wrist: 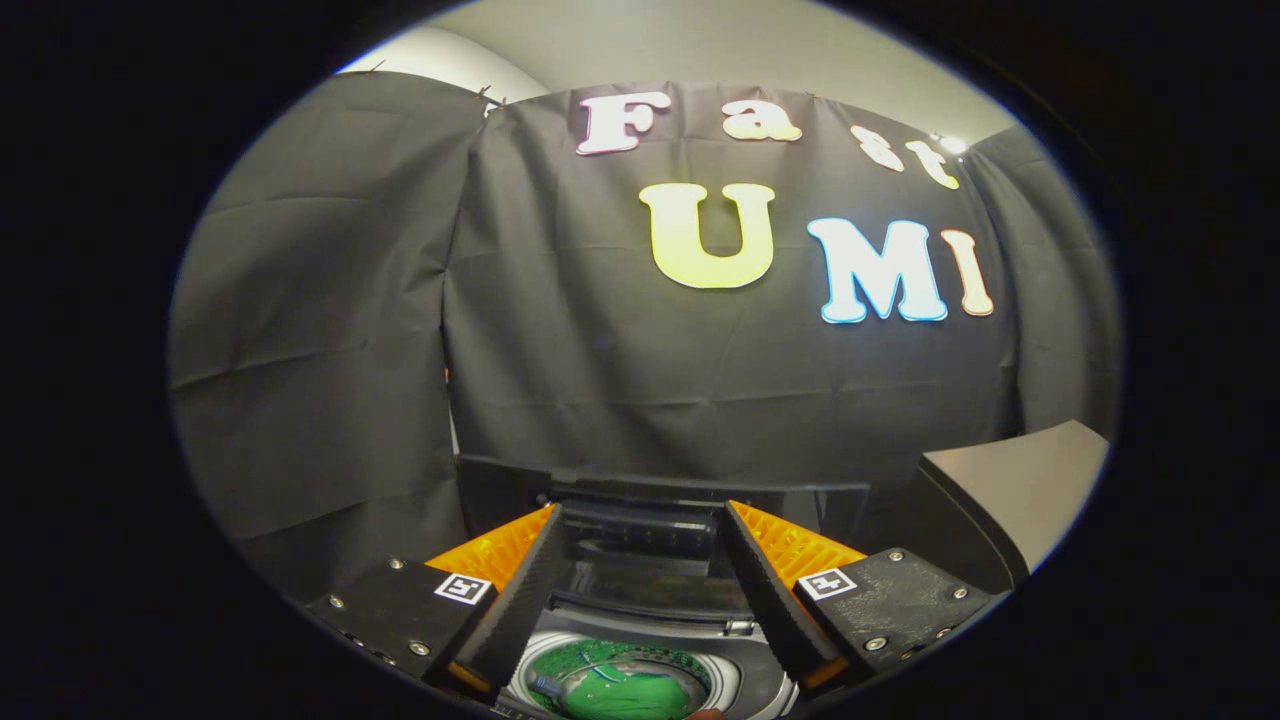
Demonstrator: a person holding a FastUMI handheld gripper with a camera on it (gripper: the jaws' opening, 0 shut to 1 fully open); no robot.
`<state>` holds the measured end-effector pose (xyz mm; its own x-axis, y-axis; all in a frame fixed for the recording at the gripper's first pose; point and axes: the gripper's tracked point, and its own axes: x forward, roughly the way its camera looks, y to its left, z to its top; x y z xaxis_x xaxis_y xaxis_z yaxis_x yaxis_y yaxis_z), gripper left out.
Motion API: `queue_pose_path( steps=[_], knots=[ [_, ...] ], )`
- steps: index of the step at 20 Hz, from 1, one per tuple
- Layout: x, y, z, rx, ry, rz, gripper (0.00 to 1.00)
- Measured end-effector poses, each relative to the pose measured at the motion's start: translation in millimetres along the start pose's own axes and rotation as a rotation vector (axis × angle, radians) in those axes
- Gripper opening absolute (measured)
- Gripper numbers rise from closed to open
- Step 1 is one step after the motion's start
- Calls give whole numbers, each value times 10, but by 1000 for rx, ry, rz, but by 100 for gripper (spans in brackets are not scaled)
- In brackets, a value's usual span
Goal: Put the clothes into the washing machine and then close the washing machine lid.
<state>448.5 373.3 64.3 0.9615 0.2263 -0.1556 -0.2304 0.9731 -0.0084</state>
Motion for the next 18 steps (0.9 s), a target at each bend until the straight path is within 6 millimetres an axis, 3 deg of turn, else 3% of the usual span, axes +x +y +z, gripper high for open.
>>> queue_pose_path(
  steps=[4, 8, 18],
  knots=[
    [301, -45, 211, 5, -8, -17, 96],
    [581, -52, 279, -15, 10, -34, 96],
    [1244, 12, 13, 78, 175, -76, 96]
  ],
)
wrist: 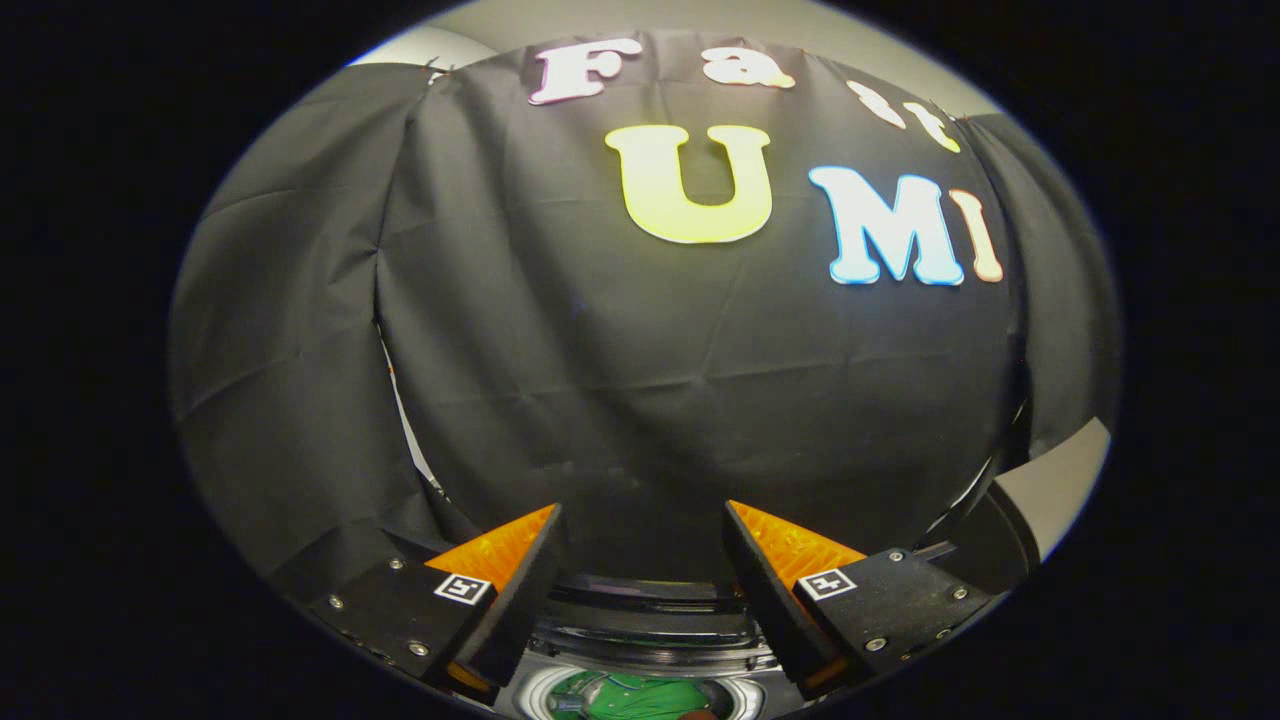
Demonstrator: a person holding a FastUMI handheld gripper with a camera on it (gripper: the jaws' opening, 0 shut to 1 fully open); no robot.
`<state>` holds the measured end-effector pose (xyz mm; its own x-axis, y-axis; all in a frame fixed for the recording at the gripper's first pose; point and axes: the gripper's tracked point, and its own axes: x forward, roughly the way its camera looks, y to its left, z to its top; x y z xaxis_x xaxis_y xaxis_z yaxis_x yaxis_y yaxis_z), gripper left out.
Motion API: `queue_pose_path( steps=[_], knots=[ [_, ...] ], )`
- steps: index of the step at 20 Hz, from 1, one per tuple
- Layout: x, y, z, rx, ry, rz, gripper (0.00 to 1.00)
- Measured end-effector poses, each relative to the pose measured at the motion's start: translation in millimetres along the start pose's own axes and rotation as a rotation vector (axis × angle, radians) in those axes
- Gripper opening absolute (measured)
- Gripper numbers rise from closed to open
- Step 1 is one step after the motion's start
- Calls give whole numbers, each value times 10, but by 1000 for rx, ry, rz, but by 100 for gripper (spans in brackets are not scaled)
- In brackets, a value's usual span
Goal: Put the clothes into the washing machine and then close the washing machine lid.
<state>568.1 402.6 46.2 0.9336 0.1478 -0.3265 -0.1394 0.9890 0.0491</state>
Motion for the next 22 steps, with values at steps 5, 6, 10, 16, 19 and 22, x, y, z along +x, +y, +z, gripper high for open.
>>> queue_pose_path(
  steps=[5, 6, 10, 16, 19, 22],
  knots=[
    [272, -101, -20, 23, 74, -70, 96],
    [291, -115, -52, 29, 97, -84, 96],
    [322, -134, -267, 36, 201, -106, 96],
    [231, -116, -205, -3, 152, -90, 97],
    [68, -105, -226, -9, 108, -88, 97],
    [-96, -46, -318, -14, 78, -86, 97]
  ],
)
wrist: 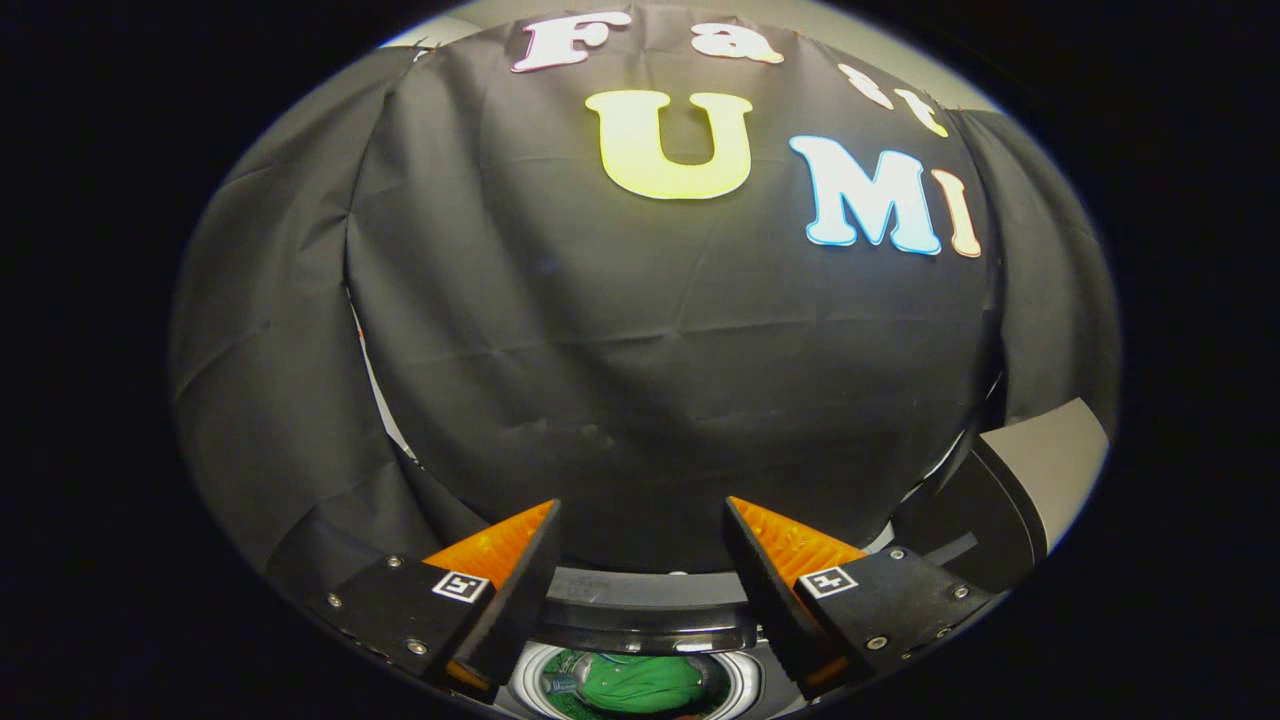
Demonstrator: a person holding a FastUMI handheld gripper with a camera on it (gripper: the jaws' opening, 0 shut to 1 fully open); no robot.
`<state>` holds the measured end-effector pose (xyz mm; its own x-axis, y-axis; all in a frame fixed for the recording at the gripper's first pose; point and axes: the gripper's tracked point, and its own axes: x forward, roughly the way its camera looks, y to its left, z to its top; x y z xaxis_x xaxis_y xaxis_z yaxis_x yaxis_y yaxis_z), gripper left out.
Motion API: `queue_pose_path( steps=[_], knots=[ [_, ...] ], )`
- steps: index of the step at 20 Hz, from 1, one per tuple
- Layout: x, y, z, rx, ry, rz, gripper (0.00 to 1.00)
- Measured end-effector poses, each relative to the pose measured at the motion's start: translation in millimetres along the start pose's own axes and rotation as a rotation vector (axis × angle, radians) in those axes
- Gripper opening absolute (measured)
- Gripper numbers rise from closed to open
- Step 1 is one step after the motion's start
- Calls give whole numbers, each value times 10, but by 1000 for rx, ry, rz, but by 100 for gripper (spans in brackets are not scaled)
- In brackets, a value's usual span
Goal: Put the clothes into the washing machine and then close the washing machine lid.
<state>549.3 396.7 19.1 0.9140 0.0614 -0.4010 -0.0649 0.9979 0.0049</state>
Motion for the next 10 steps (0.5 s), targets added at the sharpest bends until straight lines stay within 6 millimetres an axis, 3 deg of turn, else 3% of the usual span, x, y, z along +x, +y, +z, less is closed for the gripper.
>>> queue_pose_path(
  steps=[5, 10],
  knots=[
    [-237, 34, -135, -7, -46, 5, 97],
    [-254, 60, -158, -9, -69, 16, 97]
  ],
)
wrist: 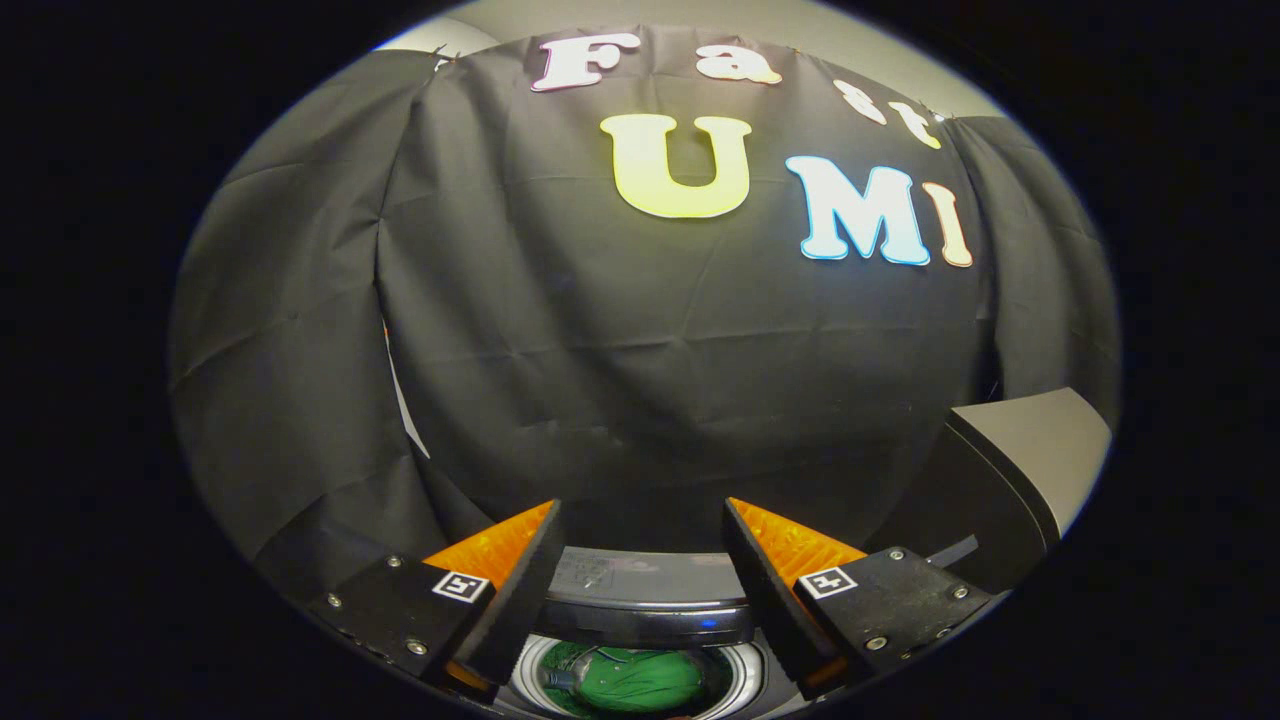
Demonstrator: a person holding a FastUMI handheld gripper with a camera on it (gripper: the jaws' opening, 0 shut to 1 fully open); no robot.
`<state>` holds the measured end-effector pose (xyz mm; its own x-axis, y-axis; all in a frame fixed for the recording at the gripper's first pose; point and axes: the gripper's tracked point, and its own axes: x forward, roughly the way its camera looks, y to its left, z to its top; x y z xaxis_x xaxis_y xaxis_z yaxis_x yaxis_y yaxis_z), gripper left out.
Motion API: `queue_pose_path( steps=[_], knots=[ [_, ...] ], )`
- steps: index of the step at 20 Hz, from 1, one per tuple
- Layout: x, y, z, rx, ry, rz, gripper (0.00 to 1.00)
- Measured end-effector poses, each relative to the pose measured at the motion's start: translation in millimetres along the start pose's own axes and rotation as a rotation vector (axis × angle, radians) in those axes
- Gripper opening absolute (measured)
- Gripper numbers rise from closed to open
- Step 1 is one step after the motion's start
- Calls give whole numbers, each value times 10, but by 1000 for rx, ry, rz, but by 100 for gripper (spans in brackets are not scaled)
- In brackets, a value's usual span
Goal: Put the clothes into the washing machine and then close the washing machine lid.
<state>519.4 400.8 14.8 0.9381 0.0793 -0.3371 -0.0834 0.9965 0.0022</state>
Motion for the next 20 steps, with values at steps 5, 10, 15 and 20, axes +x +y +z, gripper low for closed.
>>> queue_pose_path(
  steps=[5, 10, 15, 20],
  knots=[
    [-39, 38, -78, 6, 1, 9, 97],
    [-40, 40, -126, -16, 32, 18, 96],
    [-7, -22, -514, -16, 118, 57, 96],
    [-229, 223, -996, -13, 148, 92, 96]
  ],
)
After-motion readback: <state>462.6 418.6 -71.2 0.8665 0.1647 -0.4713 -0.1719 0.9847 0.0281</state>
